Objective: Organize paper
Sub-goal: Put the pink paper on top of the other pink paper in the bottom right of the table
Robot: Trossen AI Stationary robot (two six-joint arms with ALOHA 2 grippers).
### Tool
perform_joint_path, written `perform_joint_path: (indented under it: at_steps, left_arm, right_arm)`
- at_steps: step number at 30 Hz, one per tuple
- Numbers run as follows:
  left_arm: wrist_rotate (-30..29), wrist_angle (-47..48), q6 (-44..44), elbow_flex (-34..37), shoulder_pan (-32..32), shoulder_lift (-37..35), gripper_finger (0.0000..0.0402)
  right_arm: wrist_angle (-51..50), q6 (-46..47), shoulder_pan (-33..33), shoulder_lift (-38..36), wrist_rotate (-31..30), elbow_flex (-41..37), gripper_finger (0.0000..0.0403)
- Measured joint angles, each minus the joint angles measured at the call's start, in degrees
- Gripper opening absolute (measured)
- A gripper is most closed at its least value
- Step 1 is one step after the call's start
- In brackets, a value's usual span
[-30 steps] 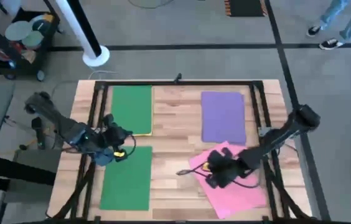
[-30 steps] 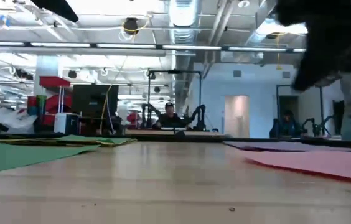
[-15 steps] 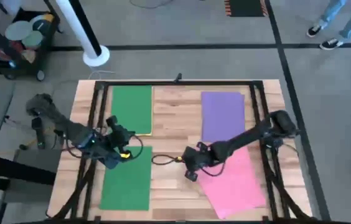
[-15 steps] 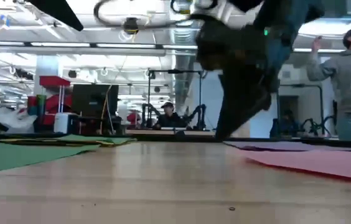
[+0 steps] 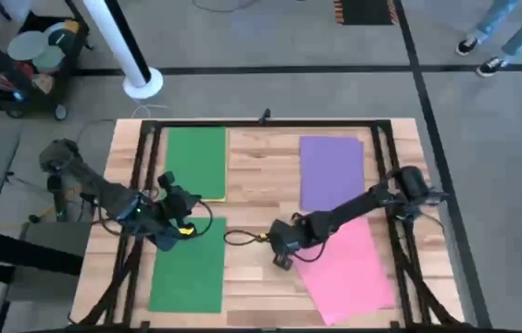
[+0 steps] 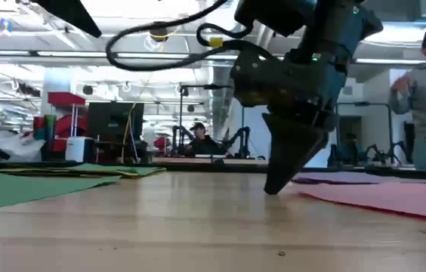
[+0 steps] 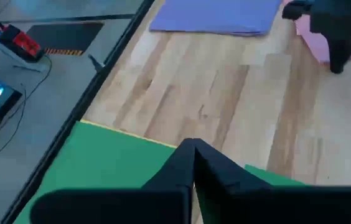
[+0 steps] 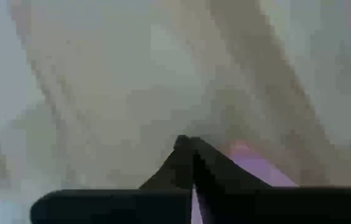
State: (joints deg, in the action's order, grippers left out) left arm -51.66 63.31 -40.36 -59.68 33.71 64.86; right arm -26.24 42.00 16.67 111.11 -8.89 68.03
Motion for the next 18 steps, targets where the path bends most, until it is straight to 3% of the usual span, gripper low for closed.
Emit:
perform_joint_path:
  at_steps: [18]
  left_arm:
    - [0.04,0.2,0.0,0.0,0.0,0.0,0.0]
  right_arm:
    - [-6.46,4.59,-1.69,-0.31,-1.66,0.04,0.0]
